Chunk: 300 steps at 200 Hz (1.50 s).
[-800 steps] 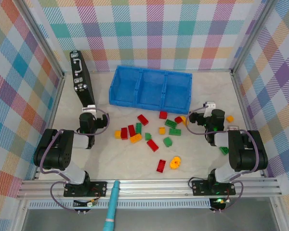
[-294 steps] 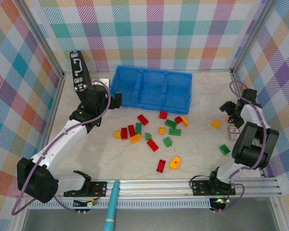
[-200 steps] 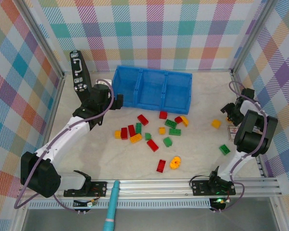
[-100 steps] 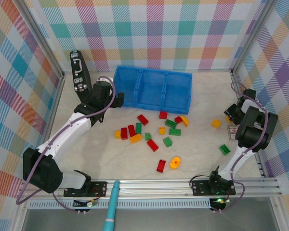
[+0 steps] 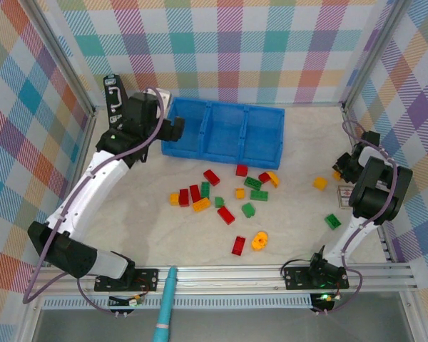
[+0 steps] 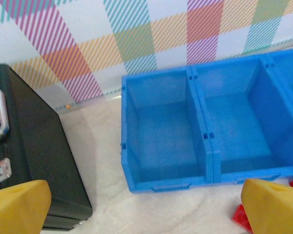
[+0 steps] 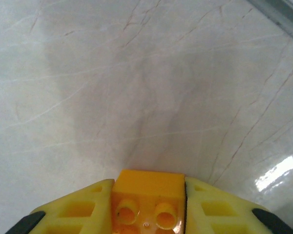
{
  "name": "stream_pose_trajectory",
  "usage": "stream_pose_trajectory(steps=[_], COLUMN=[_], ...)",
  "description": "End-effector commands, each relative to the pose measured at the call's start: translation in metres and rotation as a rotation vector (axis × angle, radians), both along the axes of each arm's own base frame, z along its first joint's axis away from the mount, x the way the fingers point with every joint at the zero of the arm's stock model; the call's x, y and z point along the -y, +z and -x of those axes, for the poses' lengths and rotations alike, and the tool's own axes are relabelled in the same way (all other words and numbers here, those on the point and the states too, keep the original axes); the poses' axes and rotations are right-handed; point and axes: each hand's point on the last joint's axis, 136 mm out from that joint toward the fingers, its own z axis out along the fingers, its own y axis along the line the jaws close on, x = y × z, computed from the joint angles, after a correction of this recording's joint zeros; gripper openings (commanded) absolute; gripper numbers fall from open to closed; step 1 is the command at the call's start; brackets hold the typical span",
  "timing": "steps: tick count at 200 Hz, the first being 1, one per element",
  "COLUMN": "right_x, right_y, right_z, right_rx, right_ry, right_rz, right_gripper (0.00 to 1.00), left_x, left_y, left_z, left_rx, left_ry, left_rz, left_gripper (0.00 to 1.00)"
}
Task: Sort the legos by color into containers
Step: Pick up the lego from the middle-right of the table, then place the lego in the container.
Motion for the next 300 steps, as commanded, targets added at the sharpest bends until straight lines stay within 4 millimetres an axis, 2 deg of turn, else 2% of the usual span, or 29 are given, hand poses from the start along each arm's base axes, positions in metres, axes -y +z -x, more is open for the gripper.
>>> stream_pose_trajectory(steps=[1,17,31,63,80,96,120,168,194,220,260,277,300], right_x=[-0.016,-0.041,-0.074,-0.149,-0.188,-0.216,-0.240,-0.292,-0.307,-0.314,-0.310,-0.306,-0.302], right_y=[0.048,0.077,0.104,0.159,0.179,0.188,0.181,0.155,0.136,0.120,0.104,0.104,0.114], right_z=[-0.002,-0.012,-0.022,-0.037,-0.044,-0.052,-0.069,-0.097,-0.110,-0.116,-0.115,-0.112,-0.102], right_rx=[0.093,0.170,0.235,0.295,0.341,0.364,0.351,0.378,0.321,0.274,0.214,0.197,0.193], right_ry=[0.080,0.183,0.305,0.562,0.667,0.759,0.854,1.064,1.139,1.179,1.193,1.191,1.191], right_rz=[0.008,0.006,-0.002,0.109,0.150,0.192,0.277,0.421,0.515,0.569,0.613,0.621,0.624], right_gripper=[0.27,0.28,0.28,0.29,0.29,0.30,0.30,0.30,0.30,0.32,0.40,0.48,0.61], left_x=[0.001,0.005,0.008,0.006,0.004,0.005,0.002,-0.001,0.002,0.004,0.004,0.005,0.001], left_y=[0.013,0.020,0.027,0.043,0.047,0.049,0.054,0.049,0.045,0.044,0.041,0.039,0.039], left_z=[0.016,0.023,0.030,0.044,0.052,0.060,0.070,0.073,0.073,0.073,0.071,0.070,0.068], left_rx=[0.006,0.034,0.052,0.111,0.133,0.150,0.180,0.196,0.192,0.187,0.180,0.174,0.178], left_ry=[-0.064,-0.114,-0.153,-0.188,-0.200,-0.219,-0.231,-0.230,-0.242,-0.248,-0.247,-0.249,-0.223], left_rz=[-0.036,-0.033,-0.032,-0.035,-0.023,-0.007,-0.004,-0.015,-0.006,0.003,-0.005,-0.008,-0.013], left_gripper=[1.00,1.00,1.00,1.00,1.00,1.00,1.00,1.00,1.00,1.00,1.00,1.00,1.00])
